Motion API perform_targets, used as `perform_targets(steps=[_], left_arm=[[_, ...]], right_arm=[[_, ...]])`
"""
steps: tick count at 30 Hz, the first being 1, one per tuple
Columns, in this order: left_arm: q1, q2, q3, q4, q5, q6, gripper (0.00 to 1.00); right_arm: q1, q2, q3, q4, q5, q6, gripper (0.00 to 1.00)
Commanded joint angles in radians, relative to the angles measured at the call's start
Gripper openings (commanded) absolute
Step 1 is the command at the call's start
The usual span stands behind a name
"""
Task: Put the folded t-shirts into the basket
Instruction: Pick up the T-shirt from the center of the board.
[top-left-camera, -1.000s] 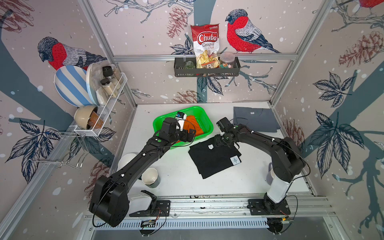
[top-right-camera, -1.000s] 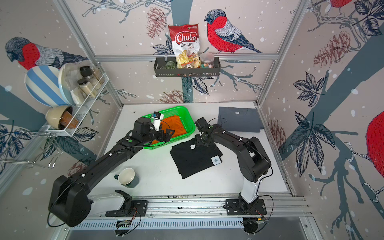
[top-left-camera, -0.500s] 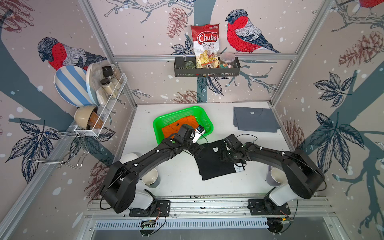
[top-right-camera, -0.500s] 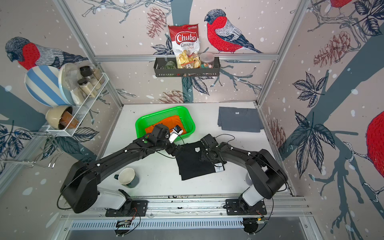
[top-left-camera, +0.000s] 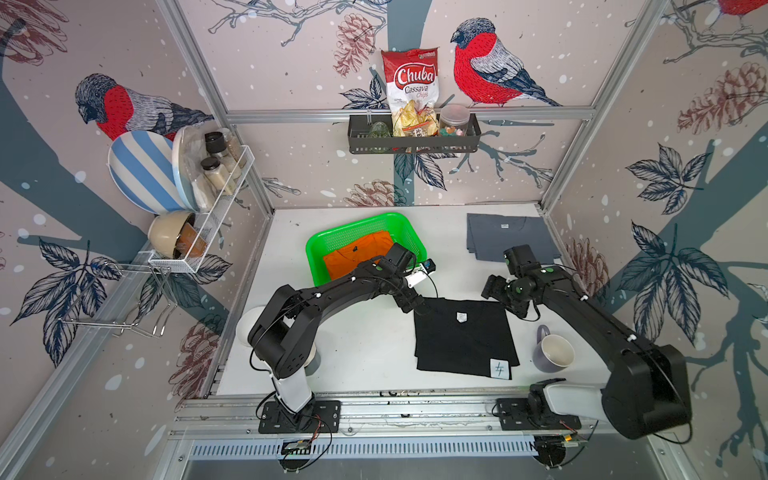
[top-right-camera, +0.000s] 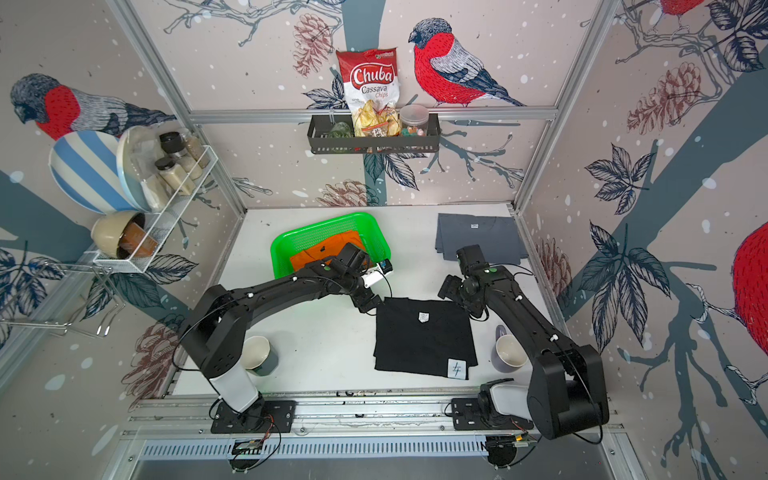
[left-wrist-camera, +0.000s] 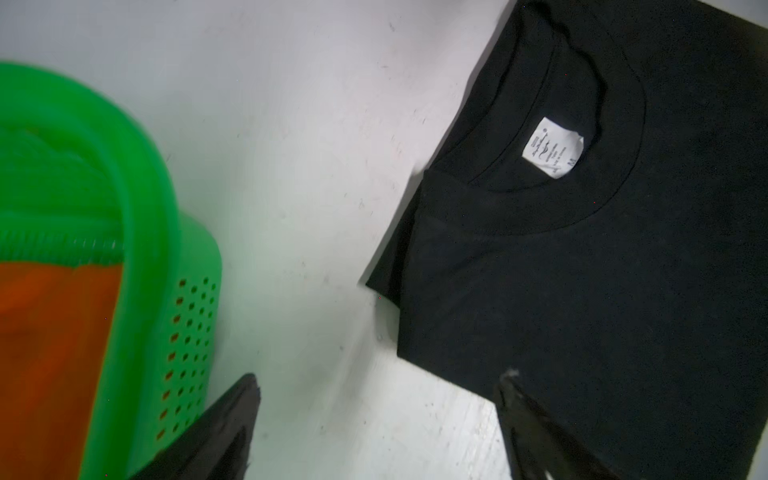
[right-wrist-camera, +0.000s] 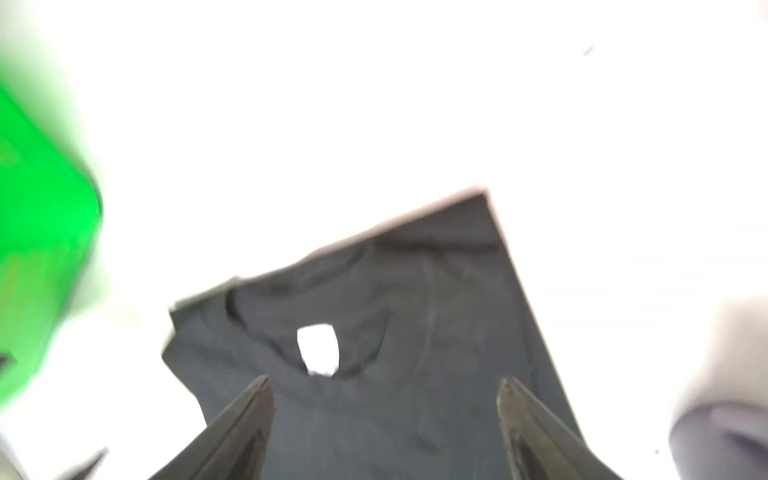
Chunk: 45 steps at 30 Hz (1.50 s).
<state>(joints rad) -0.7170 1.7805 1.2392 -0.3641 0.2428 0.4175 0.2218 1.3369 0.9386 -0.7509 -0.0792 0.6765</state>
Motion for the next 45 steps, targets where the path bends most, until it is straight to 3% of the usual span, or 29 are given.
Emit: perform_targets(steps=[1,4,8,16,22,30,32,37,42,45], left_arm=[[-0.022,0.064,0.068,-0.032,0.014,0.095,0.87],[-0.033,0.129,0.136,-0.055,-0.006,0.121,0.87],[-0.049,0.172,0.175,-0.081,0.014,0.213,0.87],[-0.051,0.286,0.286,-0.19,0.073,0.403,0.88],[-0.049,0.376,0.365,-0.244,0.056,0.422,0.87],[-0.047,0.422,0.403,-0.333,0.077,0.44,0.81],[-0.047,0.424,0.4,-0.334,0.082,0.446,0.75],[-0.047,0.438,0.391,-0.315,0.073,0.422,0.67],[-0.047,0.452,0.395,-0.312,0.041,0.391,0.44],[-0.047,0.451,0.397,-0.317,0.044,0.364,0.2]], right_arm=[[-0.099,0.049,-0.005,0.016,-0.017,0.061,0.85],[-0.167,0.121,0.01,-0.016,-0.027,0.17,0.88],[-0.181,0.235,0.074,-0.076,-0.069,0.214,0.92],[-0.014,0.28,0.138,-0.148,0.073,0.546,0.96],[0.0,0.464,0.3,-0.313,0.109,0.585,0.93],[0.033,0.584,0.326,-0.297,0.098,0.62,0.92],[0.028,0.607,0.325,-0.284,0.112,0.622,0.89],[-0.001,0.659,0.305,-0.236,0.124,0.611,0.65],[0.0,0.67,0.29,-0.186,0.104,0.607,0.53],[0.002,0.666,0.288,-0.17,0.094,0.6,0.37]])
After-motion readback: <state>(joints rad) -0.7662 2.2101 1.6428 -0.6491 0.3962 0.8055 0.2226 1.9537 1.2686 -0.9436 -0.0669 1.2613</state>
